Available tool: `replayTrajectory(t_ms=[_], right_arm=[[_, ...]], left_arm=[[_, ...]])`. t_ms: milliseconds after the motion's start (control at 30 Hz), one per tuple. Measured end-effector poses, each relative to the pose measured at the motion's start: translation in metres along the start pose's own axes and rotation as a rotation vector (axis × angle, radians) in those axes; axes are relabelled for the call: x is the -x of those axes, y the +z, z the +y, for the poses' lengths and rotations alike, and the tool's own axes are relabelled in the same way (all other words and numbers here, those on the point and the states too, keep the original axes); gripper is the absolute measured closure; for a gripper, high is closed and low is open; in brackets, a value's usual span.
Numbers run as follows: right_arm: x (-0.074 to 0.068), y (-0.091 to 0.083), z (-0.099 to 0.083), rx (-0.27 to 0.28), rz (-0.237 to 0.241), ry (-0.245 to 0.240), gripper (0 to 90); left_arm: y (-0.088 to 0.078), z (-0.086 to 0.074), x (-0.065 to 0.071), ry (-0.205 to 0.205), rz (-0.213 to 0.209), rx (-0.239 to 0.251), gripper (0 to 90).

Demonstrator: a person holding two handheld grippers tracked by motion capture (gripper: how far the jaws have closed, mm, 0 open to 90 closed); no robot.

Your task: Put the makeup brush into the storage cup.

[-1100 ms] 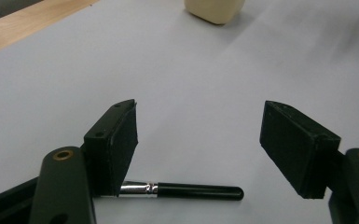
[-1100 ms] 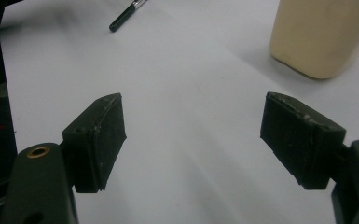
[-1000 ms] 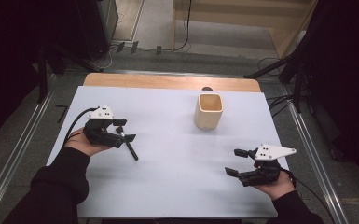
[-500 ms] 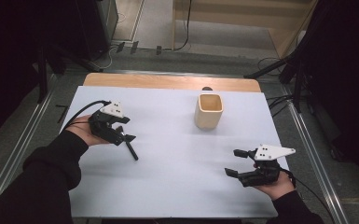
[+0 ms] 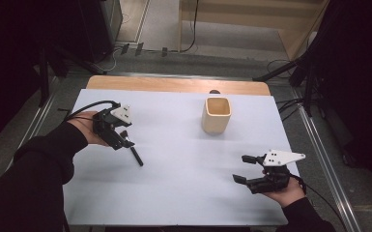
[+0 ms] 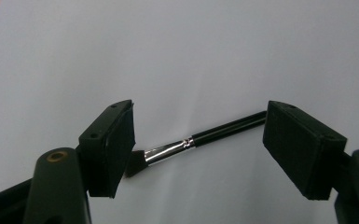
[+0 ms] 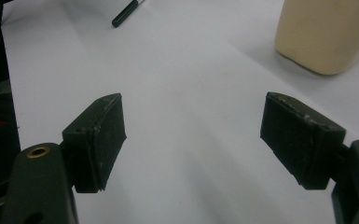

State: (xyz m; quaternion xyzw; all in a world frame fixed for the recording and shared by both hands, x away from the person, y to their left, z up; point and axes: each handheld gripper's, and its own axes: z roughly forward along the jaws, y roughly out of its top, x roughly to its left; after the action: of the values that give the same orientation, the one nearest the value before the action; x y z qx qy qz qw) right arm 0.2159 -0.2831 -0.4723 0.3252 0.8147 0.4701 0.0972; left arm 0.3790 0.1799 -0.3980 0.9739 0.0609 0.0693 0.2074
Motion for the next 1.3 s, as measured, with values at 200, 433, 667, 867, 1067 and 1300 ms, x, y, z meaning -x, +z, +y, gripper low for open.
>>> replayTrajectory(t_ms=[200,433,667,867,1067,1300], right_arm=[[0.0,0.0,0.0,-0.002,0.001,-0.001,23.2],[0.0,0.0,0.0,-0.002,0.003,-0.001,23.1],[0.0,0.0,0.0,-0.002,0.004,-0.001,23.2],[0.001,0.0,-0.001,-0.001,0.003,0.01,23.1],[0.0,0.0,-0.001,-0.005,0.005,0.009,23.1],[0.0,0.0,-0.003,-0.007,0.006,0.012,23.1]], left_arm=[[0.005,0.004,-0.001,0.072,-0.026,-0.053,25.2],[0.011,0.004,-0.007,0.118,-0.063,-0.071,26.2],[0.018,0.001,-0.007,0.248,-0.068,-0.067,28.2],[0.023,-0.005,-0.006,0.343,-0.055,-0.087,28.9],[0.028,-0.009,-0.01,0.406,-0.05,-0.124,28.9],[0.035,-0.008,-0.013,0.47,-0.086,-0.125,30.0]])
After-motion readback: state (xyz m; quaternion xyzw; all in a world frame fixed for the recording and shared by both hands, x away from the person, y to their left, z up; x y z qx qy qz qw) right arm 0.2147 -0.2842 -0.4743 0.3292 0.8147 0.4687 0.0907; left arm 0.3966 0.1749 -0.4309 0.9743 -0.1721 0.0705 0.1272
